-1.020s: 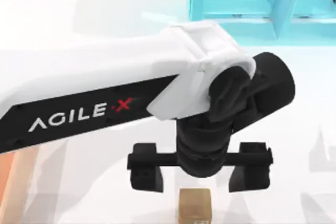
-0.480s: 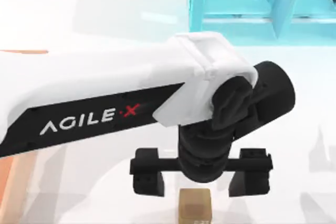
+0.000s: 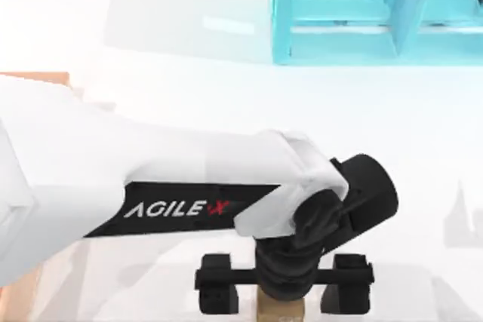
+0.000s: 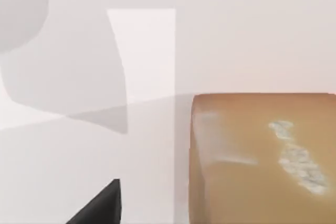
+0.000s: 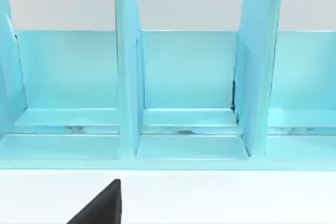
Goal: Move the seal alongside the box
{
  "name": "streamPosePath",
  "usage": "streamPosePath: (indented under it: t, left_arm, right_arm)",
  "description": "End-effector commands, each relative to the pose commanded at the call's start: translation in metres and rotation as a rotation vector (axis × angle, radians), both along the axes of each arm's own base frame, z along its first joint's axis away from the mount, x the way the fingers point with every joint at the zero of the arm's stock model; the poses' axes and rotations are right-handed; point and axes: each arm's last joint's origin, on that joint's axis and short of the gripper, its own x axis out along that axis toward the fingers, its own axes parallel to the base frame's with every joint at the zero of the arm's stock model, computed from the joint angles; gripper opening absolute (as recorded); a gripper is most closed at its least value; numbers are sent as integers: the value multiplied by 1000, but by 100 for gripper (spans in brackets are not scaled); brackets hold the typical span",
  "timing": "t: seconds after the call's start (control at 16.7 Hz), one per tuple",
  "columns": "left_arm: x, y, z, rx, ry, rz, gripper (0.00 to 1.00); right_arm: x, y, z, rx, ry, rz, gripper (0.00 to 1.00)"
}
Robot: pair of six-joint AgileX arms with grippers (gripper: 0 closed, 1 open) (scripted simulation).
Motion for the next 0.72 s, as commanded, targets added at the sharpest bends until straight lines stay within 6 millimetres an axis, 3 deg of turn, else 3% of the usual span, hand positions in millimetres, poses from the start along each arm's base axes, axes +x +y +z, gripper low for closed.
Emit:
streamPosePath:
  t: [0.3,0.72]
  left_arm:
    - [-1,1,-4,3,1,0,100]
    - [-1,1,-4,3,1,0,47]
  right_arm:
    - [0,0,0,0,0,0,100]
    - [0,0,0,0,0,0,100]
